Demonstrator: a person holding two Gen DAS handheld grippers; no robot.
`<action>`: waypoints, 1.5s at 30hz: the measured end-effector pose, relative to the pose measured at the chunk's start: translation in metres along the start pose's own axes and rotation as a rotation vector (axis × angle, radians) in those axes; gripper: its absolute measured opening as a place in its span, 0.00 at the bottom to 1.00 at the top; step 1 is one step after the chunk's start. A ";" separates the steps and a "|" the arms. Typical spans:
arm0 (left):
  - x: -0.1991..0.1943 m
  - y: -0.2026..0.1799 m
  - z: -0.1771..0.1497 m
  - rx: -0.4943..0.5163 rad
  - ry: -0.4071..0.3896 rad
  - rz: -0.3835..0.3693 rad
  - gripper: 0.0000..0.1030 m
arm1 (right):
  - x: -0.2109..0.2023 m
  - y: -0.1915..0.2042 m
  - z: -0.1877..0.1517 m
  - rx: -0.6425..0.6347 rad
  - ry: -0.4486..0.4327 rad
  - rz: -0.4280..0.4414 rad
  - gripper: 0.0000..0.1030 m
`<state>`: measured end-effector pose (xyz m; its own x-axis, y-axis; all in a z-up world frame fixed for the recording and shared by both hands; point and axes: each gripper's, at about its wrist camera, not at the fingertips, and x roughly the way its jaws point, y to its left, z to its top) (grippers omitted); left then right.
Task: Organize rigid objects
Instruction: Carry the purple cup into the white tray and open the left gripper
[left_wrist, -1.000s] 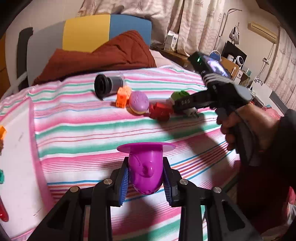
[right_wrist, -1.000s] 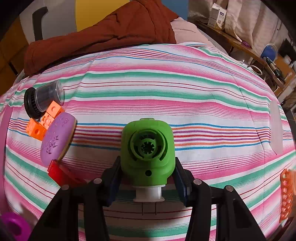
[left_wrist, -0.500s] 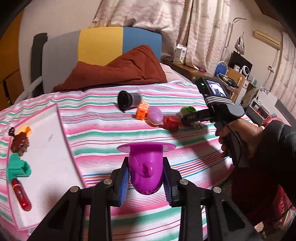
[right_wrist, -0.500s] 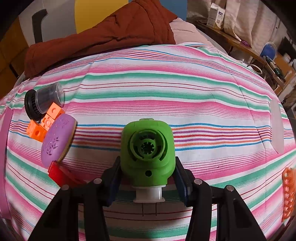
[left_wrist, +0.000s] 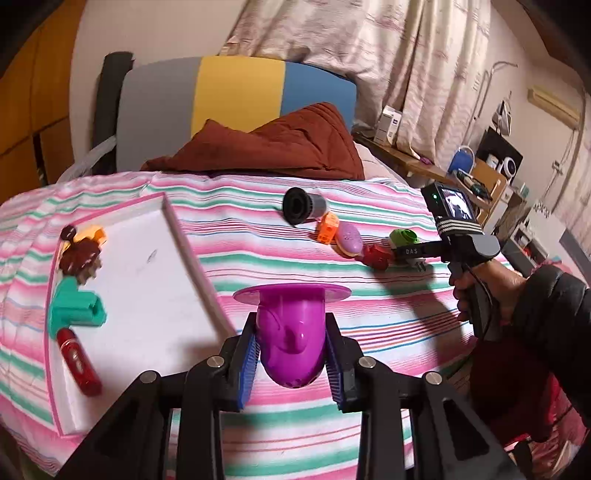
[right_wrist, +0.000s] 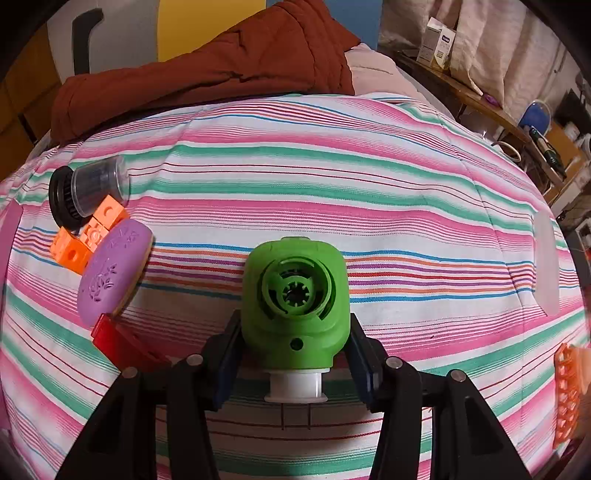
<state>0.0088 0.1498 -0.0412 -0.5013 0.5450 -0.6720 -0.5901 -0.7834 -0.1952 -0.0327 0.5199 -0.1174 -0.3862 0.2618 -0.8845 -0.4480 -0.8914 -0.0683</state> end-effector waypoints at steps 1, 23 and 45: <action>-0.004 0.005 -0.001 -0.008 -0.006 0.002 0.31 | 0.000 0.000 0.000 -0.002 -0.001 0.000 0.50; -0.004 0.138 0.062 -0.354 -0.014 0.014 0.31 | -0.003 0.007 0.000 -0.020 0.003 -0.027 0.50; 0.130 0.200 0.117 -0.296 0.220 0.335 0.31 | -0.004 0.009 0.000 -0.033 0.011 -0.037 0.50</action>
<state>-0.2486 0.0989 -0.0845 -0.4685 0.1977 -0.8611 -0.1983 -0.9733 -0.1155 -0.0356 0.5109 -0.1143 -0.3612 0.2909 -0.8860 -0.4348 -0.8930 -0.1160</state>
